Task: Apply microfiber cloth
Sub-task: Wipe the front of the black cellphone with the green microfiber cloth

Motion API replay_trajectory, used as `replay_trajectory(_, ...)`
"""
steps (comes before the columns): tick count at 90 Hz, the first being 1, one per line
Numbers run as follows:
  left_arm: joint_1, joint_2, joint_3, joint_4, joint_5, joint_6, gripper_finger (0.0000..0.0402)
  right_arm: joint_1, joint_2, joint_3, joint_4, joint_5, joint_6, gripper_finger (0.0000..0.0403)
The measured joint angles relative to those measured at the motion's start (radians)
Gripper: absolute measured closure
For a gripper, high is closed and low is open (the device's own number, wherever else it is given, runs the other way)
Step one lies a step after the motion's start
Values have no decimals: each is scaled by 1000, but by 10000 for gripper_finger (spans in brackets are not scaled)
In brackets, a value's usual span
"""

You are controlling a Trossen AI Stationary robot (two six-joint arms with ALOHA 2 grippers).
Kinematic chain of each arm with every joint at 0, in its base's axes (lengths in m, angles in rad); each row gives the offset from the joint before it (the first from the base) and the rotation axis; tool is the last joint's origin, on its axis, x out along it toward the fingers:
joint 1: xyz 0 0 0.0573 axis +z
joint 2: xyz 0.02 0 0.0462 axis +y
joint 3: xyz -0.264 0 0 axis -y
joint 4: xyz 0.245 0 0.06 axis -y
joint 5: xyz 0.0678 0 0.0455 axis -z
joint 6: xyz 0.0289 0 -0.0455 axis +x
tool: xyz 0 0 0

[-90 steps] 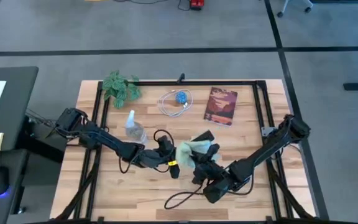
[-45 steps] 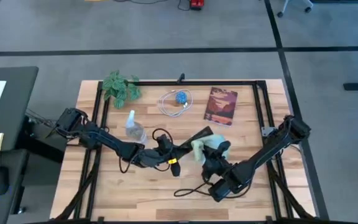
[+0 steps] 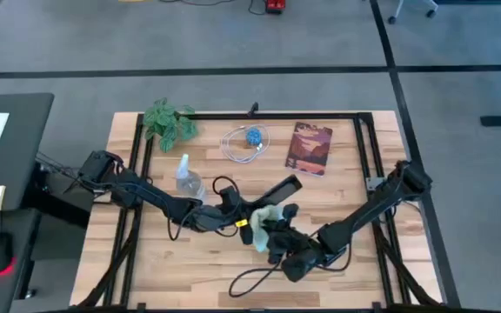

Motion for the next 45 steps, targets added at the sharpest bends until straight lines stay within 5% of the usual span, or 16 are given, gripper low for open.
replay_trajectory(45, -37, -3, 2, -81, -10, -35, 389, 19, -139, 0, -616, 170, 429, 402)
